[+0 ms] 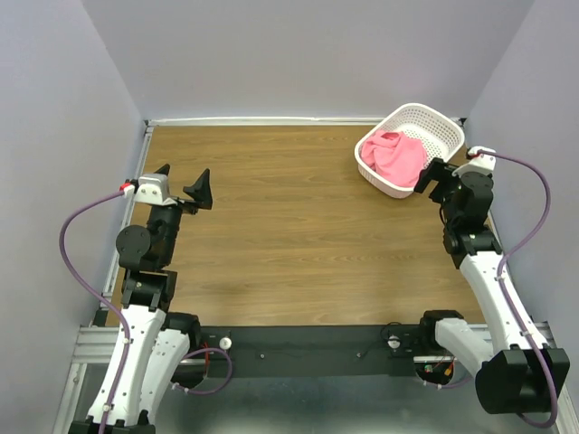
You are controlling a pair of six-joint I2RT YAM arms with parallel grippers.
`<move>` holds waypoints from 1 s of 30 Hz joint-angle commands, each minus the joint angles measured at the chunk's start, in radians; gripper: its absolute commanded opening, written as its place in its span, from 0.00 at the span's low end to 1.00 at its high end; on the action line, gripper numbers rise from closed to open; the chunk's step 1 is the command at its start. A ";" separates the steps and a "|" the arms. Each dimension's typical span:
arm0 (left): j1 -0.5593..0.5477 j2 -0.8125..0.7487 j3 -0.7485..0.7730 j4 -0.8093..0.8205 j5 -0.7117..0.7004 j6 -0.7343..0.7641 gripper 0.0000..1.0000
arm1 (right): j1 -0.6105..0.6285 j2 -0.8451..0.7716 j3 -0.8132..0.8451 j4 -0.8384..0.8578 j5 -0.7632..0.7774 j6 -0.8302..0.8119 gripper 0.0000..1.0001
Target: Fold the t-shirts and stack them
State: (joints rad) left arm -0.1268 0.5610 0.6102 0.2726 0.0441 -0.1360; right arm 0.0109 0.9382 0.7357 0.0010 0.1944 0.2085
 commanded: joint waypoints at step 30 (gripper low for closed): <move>-0.004 0.048 0.023 0.007 0.132 0.013 0.98 | -0.129 1.325 1.231 -0.450 -0.467 -0.296 1.00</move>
State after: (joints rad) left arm -0.1268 0.6098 0.6106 0.2646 0.1398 -0.1211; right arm -0.1234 2.1166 1.8236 -0.3405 -0.3164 -0.0834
